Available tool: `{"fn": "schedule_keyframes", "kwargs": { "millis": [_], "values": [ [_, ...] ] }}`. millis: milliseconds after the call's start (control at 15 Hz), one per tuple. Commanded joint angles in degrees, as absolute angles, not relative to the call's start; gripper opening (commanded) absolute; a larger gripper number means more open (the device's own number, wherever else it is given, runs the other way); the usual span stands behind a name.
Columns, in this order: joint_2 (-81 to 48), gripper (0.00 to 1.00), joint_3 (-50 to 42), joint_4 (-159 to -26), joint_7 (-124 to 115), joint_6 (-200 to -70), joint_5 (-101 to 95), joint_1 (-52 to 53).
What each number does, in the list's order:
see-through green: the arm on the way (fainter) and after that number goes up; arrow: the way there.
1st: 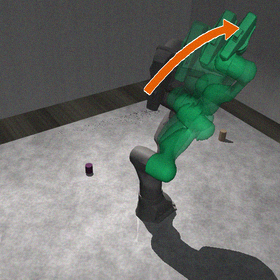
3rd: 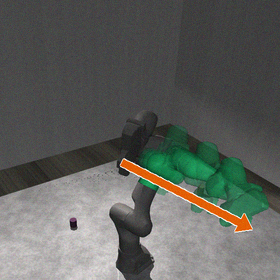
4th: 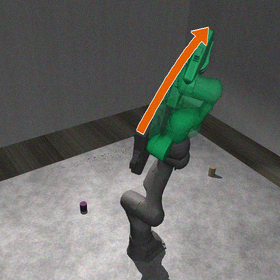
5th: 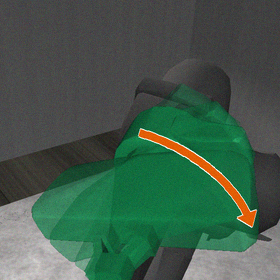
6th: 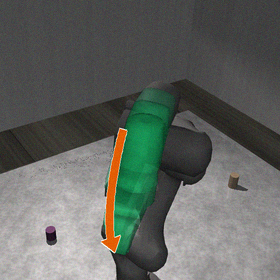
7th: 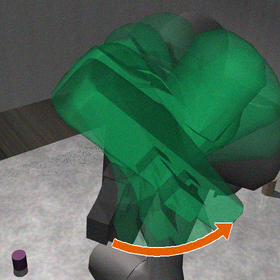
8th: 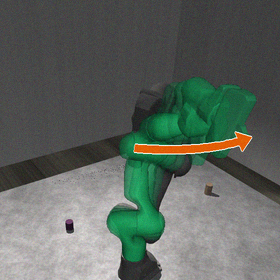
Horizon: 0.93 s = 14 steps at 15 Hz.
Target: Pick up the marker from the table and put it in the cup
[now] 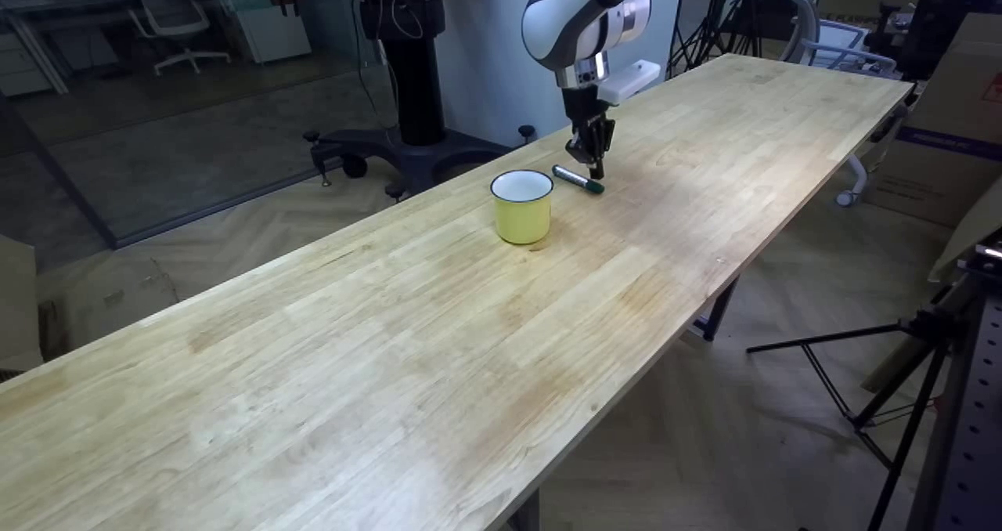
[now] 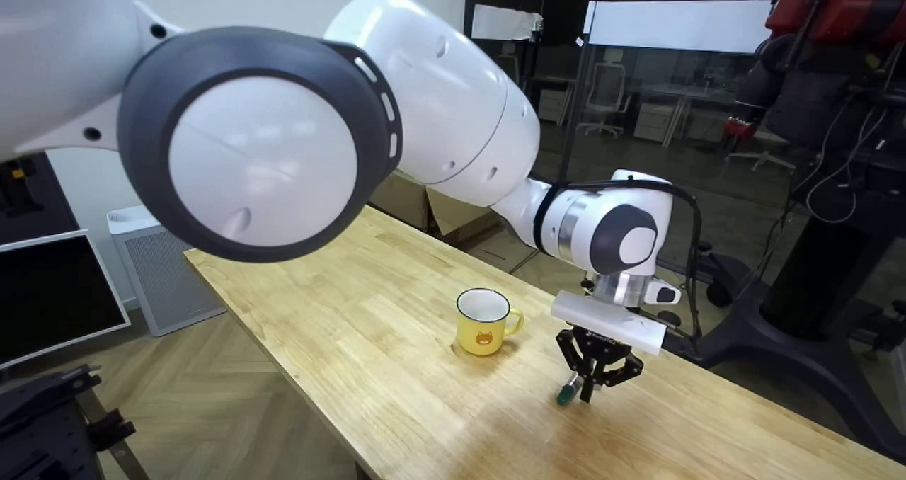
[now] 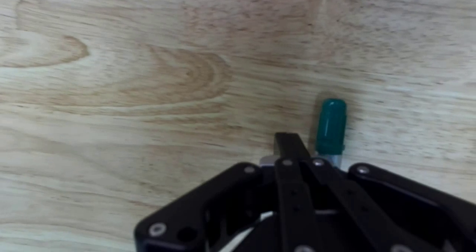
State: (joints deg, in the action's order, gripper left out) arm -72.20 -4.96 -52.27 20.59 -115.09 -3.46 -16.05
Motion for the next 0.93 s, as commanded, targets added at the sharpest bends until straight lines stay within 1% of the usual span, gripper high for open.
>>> {"fn": "schedule_keyframes", "kwargs": {
  "millis": [0, 733, 800, 867],
  "values": [
    [-72.4, 0.00, -4.4, -50.0, 20.8, -114.6, -3.0, -16.2],
    [-69.5, 0.00, -1.7, -51.5, 20.4, -115.5, 0.0, -15.6],
    [-69.1, 0.26, -1.4, -51.7, 20.4, -115.2, 0.2, -15.7],
    [-68.7, 0.26, -1.2, -52.1, 20.3, -115.5, 0.4, -15.8]
  ]
}}
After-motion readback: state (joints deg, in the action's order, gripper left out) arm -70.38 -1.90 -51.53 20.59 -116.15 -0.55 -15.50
